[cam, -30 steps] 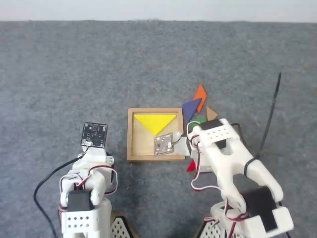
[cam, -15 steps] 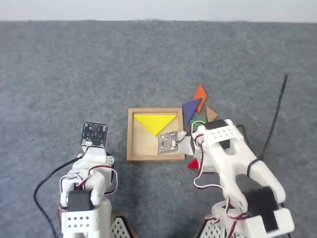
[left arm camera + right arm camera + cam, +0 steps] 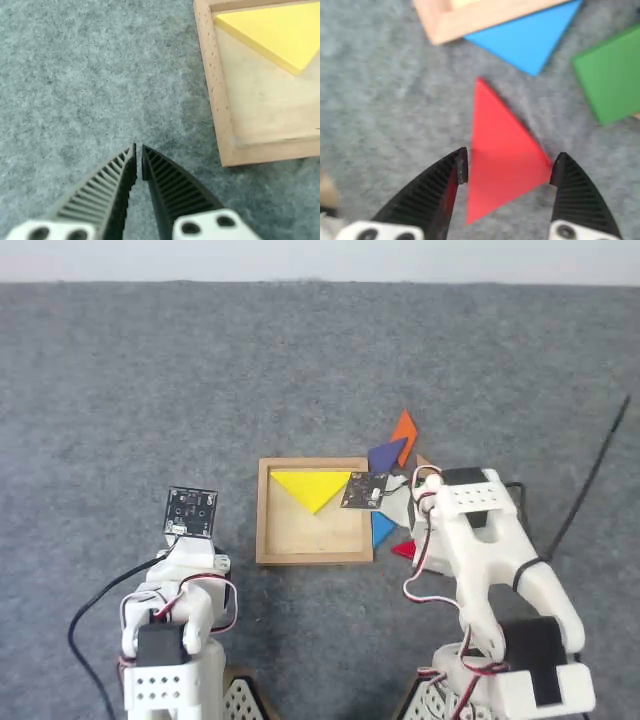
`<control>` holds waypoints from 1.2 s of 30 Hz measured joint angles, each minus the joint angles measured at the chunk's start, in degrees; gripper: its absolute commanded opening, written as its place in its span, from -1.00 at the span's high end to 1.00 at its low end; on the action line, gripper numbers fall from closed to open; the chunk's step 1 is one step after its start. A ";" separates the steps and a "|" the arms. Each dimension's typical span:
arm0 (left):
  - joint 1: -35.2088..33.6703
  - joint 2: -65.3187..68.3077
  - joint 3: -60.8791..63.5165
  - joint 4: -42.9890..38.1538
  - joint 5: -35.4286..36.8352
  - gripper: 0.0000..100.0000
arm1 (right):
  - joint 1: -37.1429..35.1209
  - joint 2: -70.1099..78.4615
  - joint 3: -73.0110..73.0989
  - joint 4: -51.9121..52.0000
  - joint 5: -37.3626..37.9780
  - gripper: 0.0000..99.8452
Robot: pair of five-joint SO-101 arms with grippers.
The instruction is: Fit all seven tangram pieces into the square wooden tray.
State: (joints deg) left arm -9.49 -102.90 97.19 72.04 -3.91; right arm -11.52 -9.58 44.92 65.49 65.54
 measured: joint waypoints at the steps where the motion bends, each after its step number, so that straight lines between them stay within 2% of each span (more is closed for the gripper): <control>1: 0.00 0.00 0.00 0.00 0.00 0.96 | -0.44 0.00 -0.26 1.23 0.09 0.46; 7: 0.00 0.00 0.00 0.00 0.00 0.96 | -1.05 -0.97 -0.35 3.52 -0.09 0.45; 13: 0.00 0.00 0.00 0.00 0.00 0.96 | 3.78 1.23 -0.35 2.64 -2.64 0.17; 18: 0.09 0.00 0.00 0.00 0.00 0.96 | 3.16 7.38 -0.35 0.44 -2.81 0.27; 24: 0.00 0.00 0.00 0.00 0.00 0.96 | 2.46 10.11 -2.90 -1.41 -2.99 0.53; 36: 0.00 0.00 0.00 0.00 0.00 0.96 | 3.69 6.07 -2.46 -2.46 -5.63 0.54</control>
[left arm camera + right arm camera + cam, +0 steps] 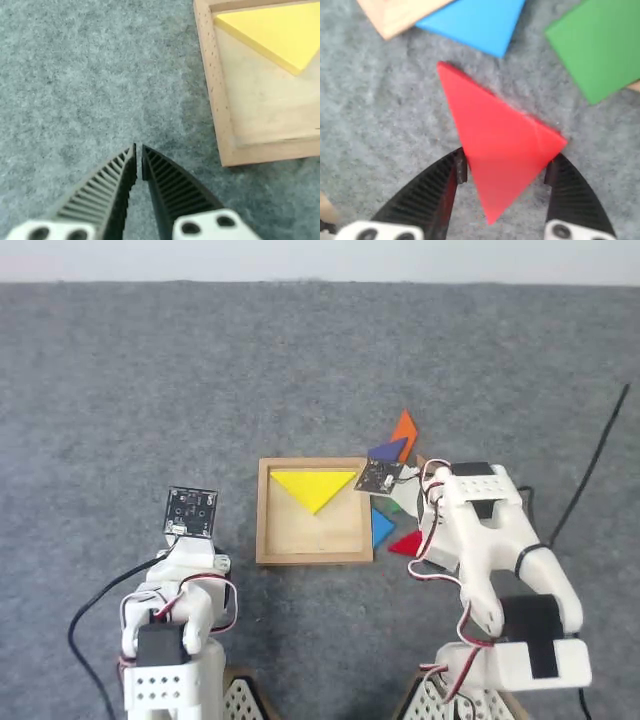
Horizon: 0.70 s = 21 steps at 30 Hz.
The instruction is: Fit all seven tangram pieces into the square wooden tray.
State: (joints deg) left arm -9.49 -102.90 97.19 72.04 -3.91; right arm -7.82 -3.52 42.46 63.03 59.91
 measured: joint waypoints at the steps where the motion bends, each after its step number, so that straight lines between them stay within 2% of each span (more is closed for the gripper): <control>1: 0.00 0.00 0.00 0.00 0.00 0.96 | 0.00 -0.79 0.00 0.09 -0.35 0.54; 7: 0.09 0.00 0.00 0.00 0.00 0.96 | 0.00 -5.89 0.00 2.64 -0.79 0.53; 13: 0.00 0.00 0.00 0.00 0.00 0.96 | -1.05 -7.12 0.09 3.08 -0.88 0.28; 18: 0.00 0.00 0.00 0.00 0.00 0.96 | -3.08 -7.12 0.09 3.08 -0.62 0.45; 21: 0.00 0.00 0.00 0.00 0.00 0.96 | -3.08 -7.12 0.09 3.16 1.23 0.46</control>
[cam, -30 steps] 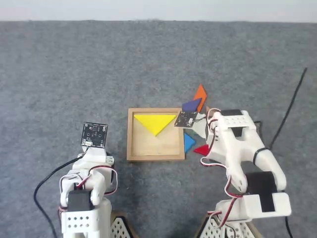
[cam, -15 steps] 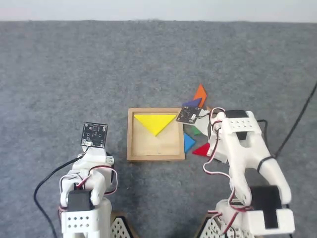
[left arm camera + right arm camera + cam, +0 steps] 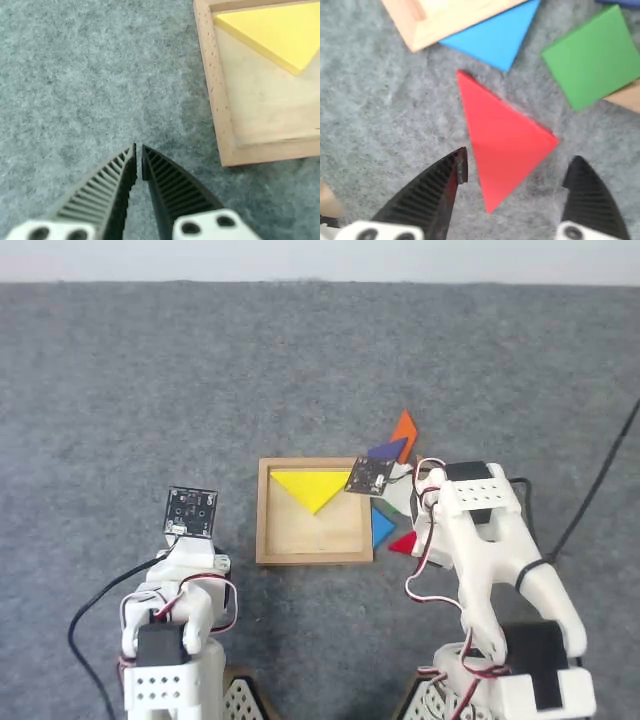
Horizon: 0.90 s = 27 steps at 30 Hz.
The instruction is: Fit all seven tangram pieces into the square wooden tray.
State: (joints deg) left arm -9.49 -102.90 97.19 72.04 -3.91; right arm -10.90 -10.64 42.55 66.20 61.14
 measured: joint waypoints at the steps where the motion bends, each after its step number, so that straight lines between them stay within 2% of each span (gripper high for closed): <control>1: 0.00 0.00 0.00 0.00 0.00 0.96 | 0.00 0.00 0.00 0.00 0.44 0.45; 8: 0.00 0.00 0.00 0.00 0.00 0.96 | 0.00 0.53 0.00 -0.53 4.57 0.37; 15: 0.00 0.00 0.00 0.00 0.00 0.96 | 0.00 8.09 0.00 -5.54 5.27 0.38; 23: 0.00 0.00 0.00 0.00 0.00 0.96 | 0.18 10.11 -0.79 -7.47 5.27 0.82; 27: 0.09 0.00 0.00 0.00 0.00 0.96 | 0.18 10.29 -1.32 -7.91 5.27 0.89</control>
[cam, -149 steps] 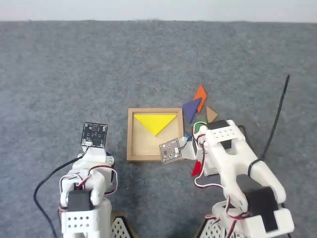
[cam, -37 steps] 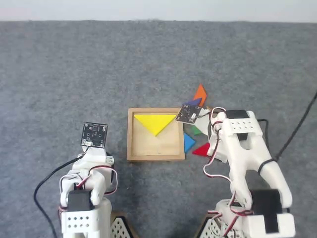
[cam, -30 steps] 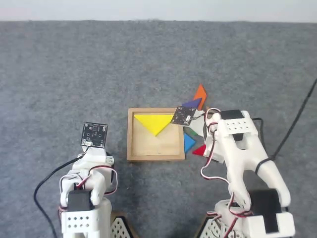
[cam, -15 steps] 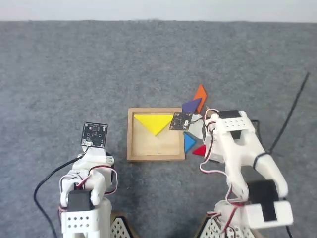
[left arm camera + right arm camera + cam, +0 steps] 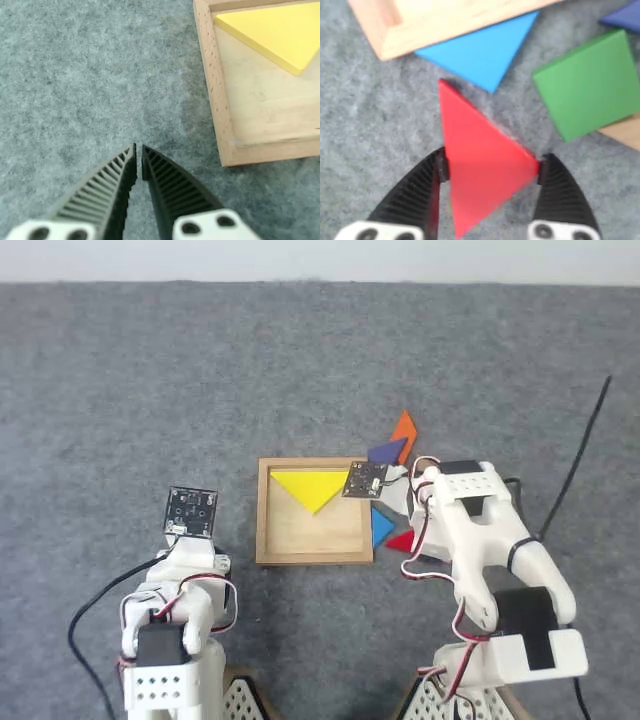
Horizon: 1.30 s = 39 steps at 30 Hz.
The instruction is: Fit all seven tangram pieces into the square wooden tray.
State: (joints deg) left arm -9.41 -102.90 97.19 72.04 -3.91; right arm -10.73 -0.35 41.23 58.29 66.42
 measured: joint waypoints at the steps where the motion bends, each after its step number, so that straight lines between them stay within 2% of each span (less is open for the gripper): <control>1: 0.00 0.00 0.00 0.00 0.00 0.96 | 0.00 0.00 -0.09 0.00 -0.79 0.88; 5: 0.00 0.00 0.00 0.00 0.00 0.96 | 0.00 0.79 -1.85 0.35 -4.57 0.89; 14: 0.00 0.00 0.00 0.00 0.00 0.96 | 0.00 1.41 -11.96 11.52 -11.52 0.89; 19: 0.00 0.00 0.00 0.00 0.00 0.96 | -0.09 1.41 -17.23 13.71 -16.70 0.88; 23: 0.00 0.00 0.00 0.00 0.00 0.96 | -0.62 1.41 -19.08 16.88 -17.41 0.73; 27: 0.09 0.00 0.00 0.00 0.00 0.96 | 3.34 1.41 -19.08 20.31 -14.33 0.54; 30: -0.09 0.00 0.00 0.00 0.00 0.96 | 4.48 1.41 -16.09 20.31 -14.42 0.54; 33: 0.09 0.00 0.00 0.00 0.00 0.96 | 4.22 -1.67 -10.81 17.67 -18.73 0.54; 39: 0.00 0.00 0.00 0.00 0.00 0.96 | 4.13 -8.44 -5.63 16.35 -18.20 0.53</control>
State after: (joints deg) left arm -9.41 -102.90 97.19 72.04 -3.91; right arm -6.59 -8.79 35.60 74.64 48.22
